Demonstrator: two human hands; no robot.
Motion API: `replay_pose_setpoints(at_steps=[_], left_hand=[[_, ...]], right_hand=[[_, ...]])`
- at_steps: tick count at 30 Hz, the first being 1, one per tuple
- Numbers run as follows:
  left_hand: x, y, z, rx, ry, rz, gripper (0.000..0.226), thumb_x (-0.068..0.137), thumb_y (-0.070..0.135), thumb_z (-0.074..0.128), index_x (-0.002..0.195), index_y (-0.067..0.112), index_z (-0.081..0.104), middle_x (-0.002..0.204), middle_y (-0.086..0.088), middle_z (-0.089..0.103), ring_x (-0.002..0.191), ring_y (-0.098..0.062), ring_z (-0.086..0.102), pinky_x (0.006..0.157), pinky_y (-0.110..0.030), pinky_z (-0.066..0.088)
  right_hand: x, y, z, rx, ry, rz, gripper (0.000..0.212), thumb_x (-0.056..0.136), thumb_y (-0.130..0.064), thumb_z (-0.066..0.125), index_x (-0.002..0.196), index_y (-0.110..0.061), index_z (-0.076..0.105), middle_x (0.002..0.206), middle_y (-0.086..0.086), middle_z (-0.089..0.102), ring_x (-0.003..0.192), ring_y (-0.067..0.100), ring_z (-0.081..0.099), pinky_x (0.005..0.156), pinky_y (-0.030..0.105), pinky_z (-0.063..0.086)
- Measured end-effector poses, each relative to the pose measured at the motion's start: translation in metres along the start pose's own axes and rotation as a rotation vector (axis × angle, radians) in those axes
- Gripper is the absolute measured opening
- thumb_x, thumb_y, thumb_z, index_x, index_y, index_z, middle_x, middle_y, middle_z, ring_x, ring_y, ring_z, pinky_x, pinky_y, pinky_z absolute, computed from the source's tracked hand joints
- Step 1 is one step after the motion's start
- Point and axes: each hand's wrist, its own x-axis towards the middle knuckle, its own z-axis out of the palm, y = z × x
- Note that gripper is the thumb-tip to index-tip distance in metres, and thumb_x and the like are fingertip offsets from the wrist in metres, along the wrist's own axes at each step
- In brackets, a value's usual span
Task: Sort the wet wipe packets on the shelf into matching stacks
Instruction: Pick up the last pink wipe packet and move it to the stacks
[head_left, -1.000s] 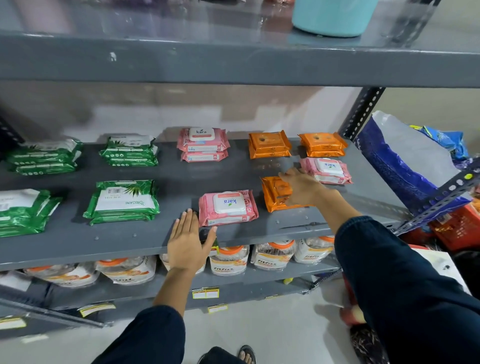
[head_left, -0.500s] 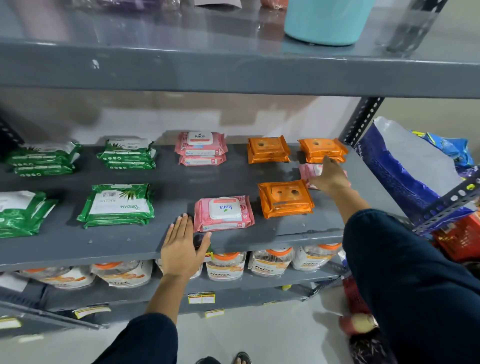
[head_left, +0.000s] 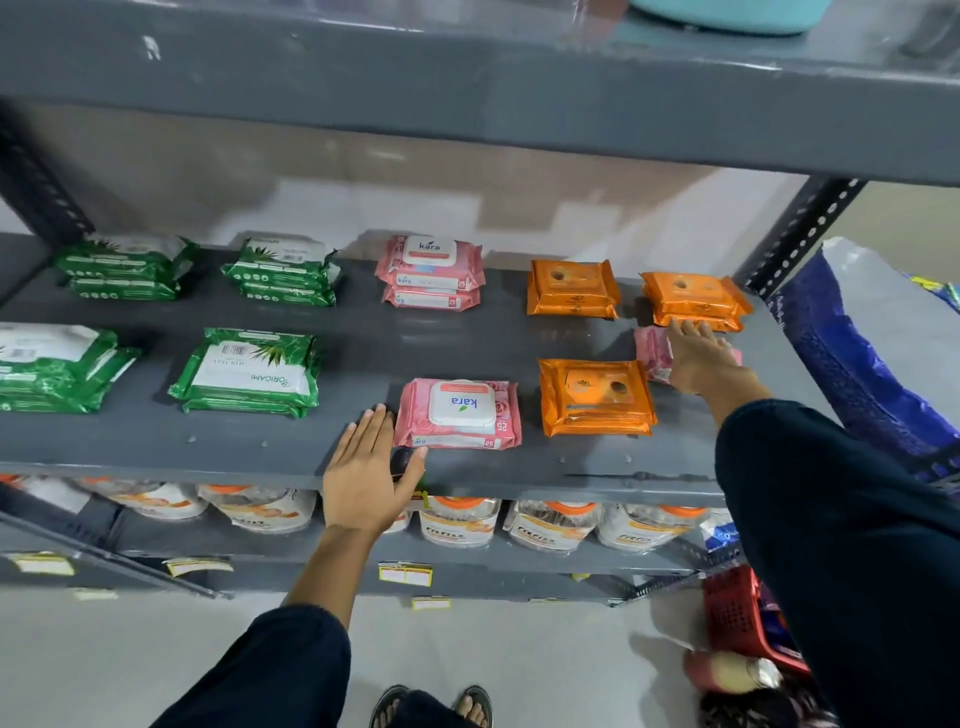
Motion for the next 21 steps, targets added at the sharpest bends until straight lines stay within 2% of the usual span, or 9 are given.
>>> replay_pose_setpoints(at_steps=[3,6,10,13,16,19,21], left_hand=[[-0.001,0.0,0.0,0.009,0.007,0.001,0.081,0.088,0.063,0.02,0.123,-0.001,0.054,0.125,-0.019,0.057,0.117,-0.031,0.052,0.1,-0.04,0.033],[-0.001,0.001,-0.001,0.015,0.002,-0.008,0.081,0.088,0.064,0.021,0.123,-0.001,0.054,0.124,-0.019,0.057,0.117,-0.031,0.052,0.099,-0.041,0.033],[-0.001,0.001,-0.003,0.016,-0.004,-0.014,0.08,0.088,0.064,0.021,0.123,0.0,0.054,0.123,-0.018,0.058,0.115,-0.032,0.053,0.096,-0.043,0.035],[-0.002,0.001,-0.003,0.021,-0.015,-0.007,0.079,0.088,0.063,0.022,0.123,0.0,0.055,0.124,-0.018,0.058,0.116,-0.031,0.053,0.097,-0.042,0.035],[-0.001,0.0,-0.005,0.021,-0.034,-0.009,0.079,0.087,0.063,0.024,0.124,0.0,0.054,0.125,-0.017,0.058,0.117,-0.03,0.052,0.097,-0.041,0.034],[-0.002,0.0,-0.008,0.021,-0.056,0.011,0.082,0.087,0.066,0.022,0.125,0.001,0.053,0.127,-0.016,0.056,0.118,-0.029,0.051,0.097,-0.04,0.033],[-0.003,0.0,-0.01,0.017,-0.068,0.031,0.088,0.085,0.07,0.016,0.127,0.001,0.051,0.13,-0.016,0.054,0.121,-0.029,0.048,0.099,-0.038,0.031]], right_hand=[[0.003,0.002,0.002,0.018,0.038,-0.01,0.083,0.081,0.006,0.062,0.149,-0.006,0.017,0.155,0.017,0.027,0.145,0.036,0.021,0.118,0.051,0.026],[0.003,0.002,-0.002,-0.01,0.057,0.003,0.071,0.08,0.002,0.065,0.143,-0.006,0.033,0.146,0.019,0.04,0.138,0.038,0.033,0.116,0.05,0.028],[0.003,0.005,-0.014,-0.015,0.125,0.052,0.065,0.08,-0.016,0.07,0.138,-0.01,0.04,0.142,0.022,0.041,0.134,0.042,0.035,0.115,0.057,0.024],[-0.002,-0.001,-0.032,0.021,0.215,0.066,0.069,0.078,-0.033,0.072,0.136,-0.01,0.042,0.137,0.025,0.042,0.128,0.043,0.039,0.11,0.054,0.029],[-0.016,-0.026,-0.057,0.112,0.294,-0.013,0.067,0.075,-0.027,0.074,0.133,-0.007,0.045,0.128,0.028,0.045,0.119,0.046,0.045,0.103,0.049,0.04],[-0.039,-0.066,-0.078,0.146,0.268,-0.191,0.067,0.073,-0.028,0.073,0.132,-0.009,0.046,0.12,0.026,0.049,0.111,0.045,0.052,0.096,0.047,0.049],[-0.059,-0.095,-0.086,0.177,0.22,-0.29,0.066,0.073,-0.029,0.071,0.132,-0.015,0.047,0.122,0.021,0.049,0.115,0.042,0.05,0.095,0.048,0.049]])
